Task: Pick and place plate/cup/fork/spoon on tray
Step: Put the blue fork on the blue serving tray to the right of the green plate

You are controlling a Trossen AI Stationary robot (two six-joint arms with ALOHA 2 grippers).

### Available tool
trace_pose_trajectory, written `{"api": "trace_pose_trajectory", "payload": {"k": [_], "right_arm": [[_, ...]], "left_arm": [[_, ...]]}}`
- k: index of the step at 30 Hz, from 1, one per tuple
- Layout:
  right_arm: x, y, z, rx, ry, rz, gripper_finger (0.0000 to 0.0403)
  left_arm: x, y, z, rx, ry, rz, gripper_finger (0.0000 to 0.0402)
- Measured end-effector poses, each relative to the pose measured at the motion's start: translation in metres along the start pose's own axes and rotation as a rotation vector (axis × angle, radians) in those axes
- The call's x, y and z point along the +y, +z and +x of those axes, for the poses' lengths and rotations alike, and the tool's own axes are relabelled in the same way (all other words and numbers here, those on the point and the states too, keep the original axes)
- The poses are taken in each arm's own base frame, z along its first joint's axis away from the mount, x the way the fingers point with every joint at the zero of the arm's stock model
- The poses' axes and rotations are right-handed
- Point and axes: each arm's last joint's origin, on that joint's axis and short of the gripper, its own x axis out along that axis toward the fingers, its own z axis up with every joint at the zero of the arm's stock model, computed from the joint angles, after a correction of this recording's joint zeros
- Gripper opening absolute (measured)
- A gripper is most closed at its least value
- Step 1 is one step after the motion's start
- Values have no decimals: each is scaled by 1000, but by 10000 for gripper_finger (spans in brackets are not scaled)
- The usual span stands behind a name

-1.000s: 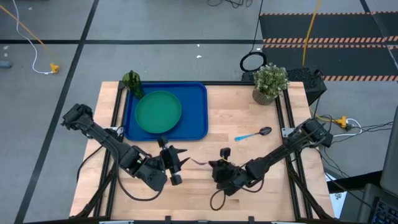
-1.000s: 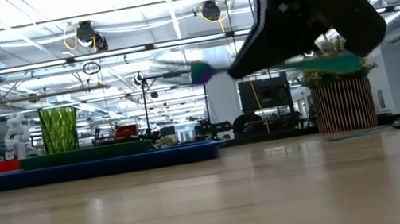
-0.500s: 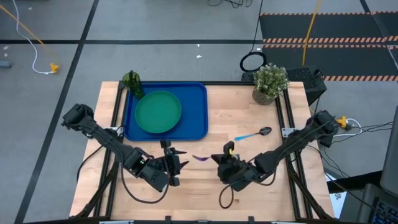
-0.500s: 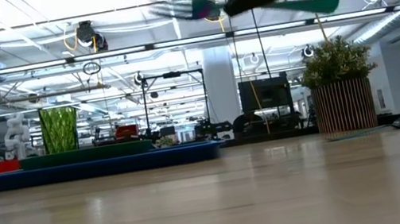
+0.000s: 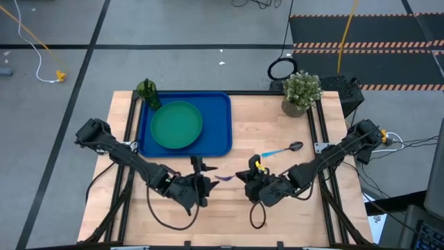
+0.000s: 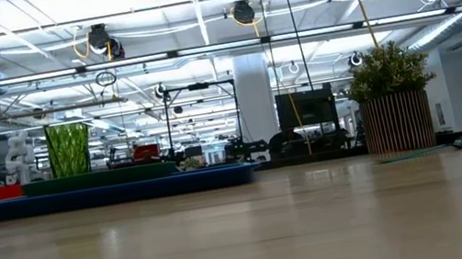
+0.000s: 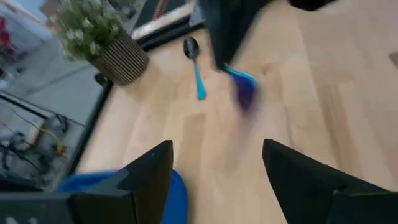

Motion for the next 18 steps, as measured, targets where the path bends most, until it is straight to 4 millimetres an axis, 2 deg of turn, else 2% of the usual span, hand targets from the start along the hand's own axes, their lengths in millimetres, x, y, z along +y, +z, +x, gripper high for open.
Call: {"api": "trace_pose_trajectory", "payload": {"k": [6,18], "right_arm": [[0,1,0,-16,24,-11,0],[0,2,0,-29,20,-23,0]], "left_arm": [[1,2,6,-17,-60,38,206],[1,2,8,-20,-148,83,85]]}}
